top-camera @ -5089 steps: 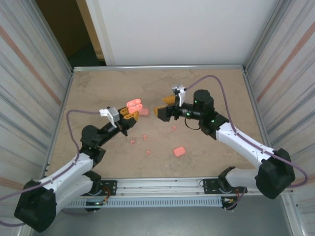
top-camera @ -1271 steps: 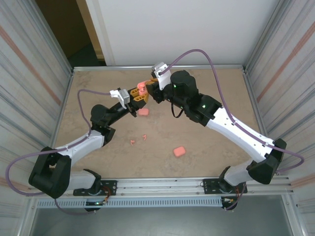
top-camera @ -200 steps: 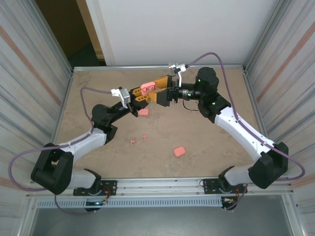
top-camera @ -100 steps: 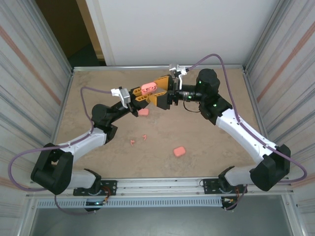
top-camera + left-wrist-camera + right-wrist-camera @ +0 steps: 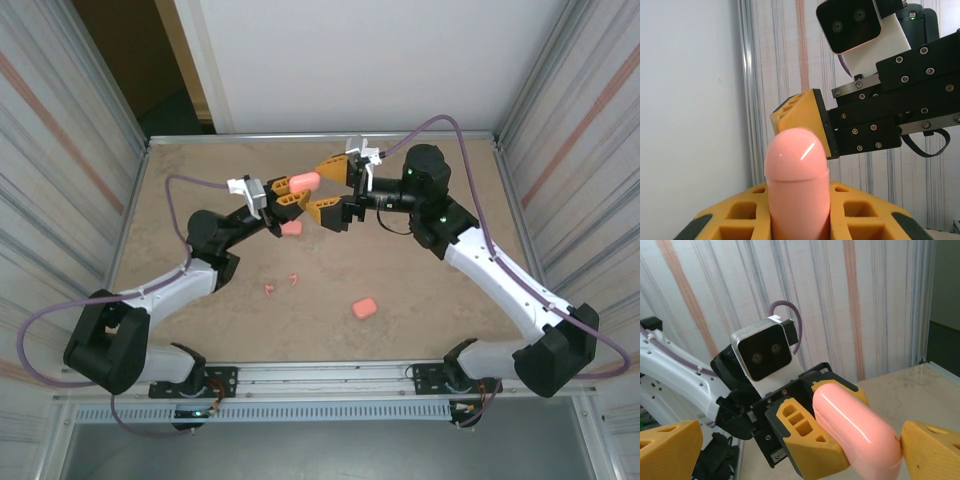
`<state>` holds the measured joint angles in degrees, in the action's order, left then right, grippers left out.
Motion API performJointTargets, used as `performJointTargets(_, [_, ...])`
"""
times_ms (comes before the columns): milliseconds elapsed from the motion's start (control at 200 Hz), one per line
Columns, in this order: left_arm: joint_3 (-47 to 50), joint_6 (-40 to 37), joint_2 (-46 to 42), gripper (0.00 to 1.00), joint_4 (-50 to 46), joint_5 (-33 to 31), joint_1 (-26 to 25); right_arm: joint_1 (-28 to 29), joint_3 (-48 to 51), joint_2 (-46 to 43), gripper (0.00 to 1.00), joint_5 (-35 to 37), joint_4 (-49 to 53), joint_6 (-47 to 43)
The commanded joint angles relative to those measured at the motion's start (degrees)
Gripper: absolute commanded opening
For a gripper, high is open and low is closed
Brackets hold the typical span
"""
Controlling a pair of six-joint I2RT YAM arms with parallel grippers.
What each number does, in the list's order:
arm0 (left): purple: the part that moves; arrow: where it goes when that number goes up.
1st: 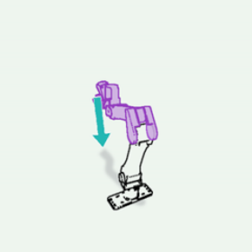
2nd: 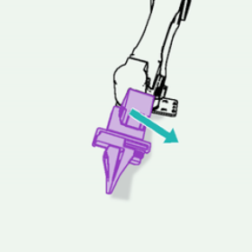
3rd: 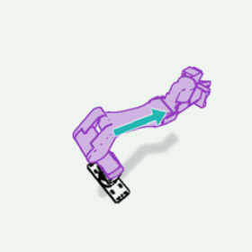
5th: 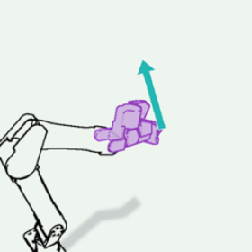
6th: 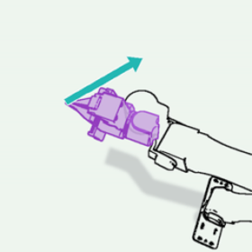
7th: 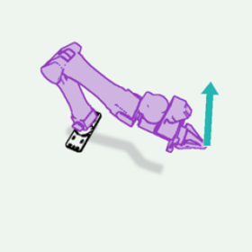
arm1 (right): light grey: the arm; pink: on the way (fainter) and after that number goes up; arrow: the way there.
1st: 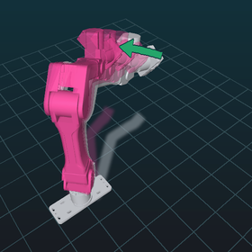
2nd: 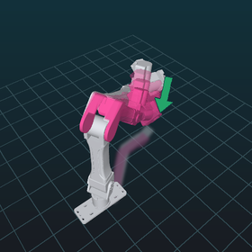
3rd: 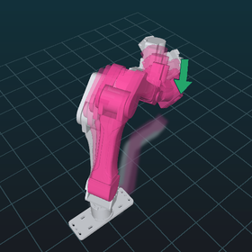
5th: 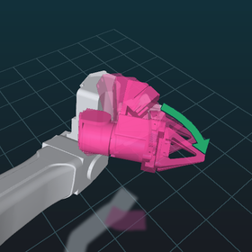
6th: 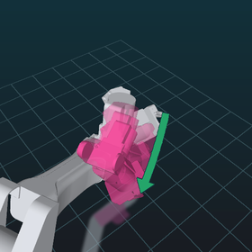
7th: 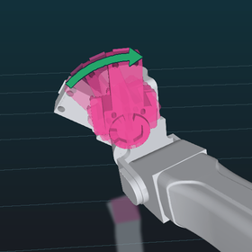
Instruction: Insert the wireless bluetooth earbuds into the charging case
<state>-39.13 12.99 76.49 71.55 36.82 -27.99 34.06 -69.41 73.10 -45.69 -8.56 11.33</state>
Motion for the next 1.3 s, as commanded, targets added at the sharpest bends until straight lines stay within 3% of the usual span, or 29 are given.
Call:
performJointTargets(0, [-1.9,0.95,1.04,0.0,-1.19,-3.19,0.69,-0.5,0.14,-2.6,0.99,2.01,1.81,1.36])
performJointTargets(145, [-2.51,0.64,0.87,0.0,-4.76,-3.84,0.65,-3.3,1.79,-4.62,0.99,7.28,2.67,6.4])
performJointTargets(431, [-5.04,-3.58,-1.78,0.0,-23.86,-4.13,0.73,-7.29,9.31,-10.71,0.99,21.46,10.28,9.16])
performJointTargets(682, [-4.9,2.19,2.29,0.0,-35.75,-6.13,-0.09,-8.84,17.39,-14.45,0.99,31.99,15.26,11.14])
performJointTargets(1097, [-12.85,7.0,17.32,0.0,-56.03,-15.53,-5.39,-9.3,23.84,-15.78,0.99,37.47,18.82,12.49])
performJointTargets(1293, [-18.87,8.27,24.85,0.0,-59.94,-16.34,-6.37,-9.48,25.75,-16.15,0.99,38.82,18.75,12.57])
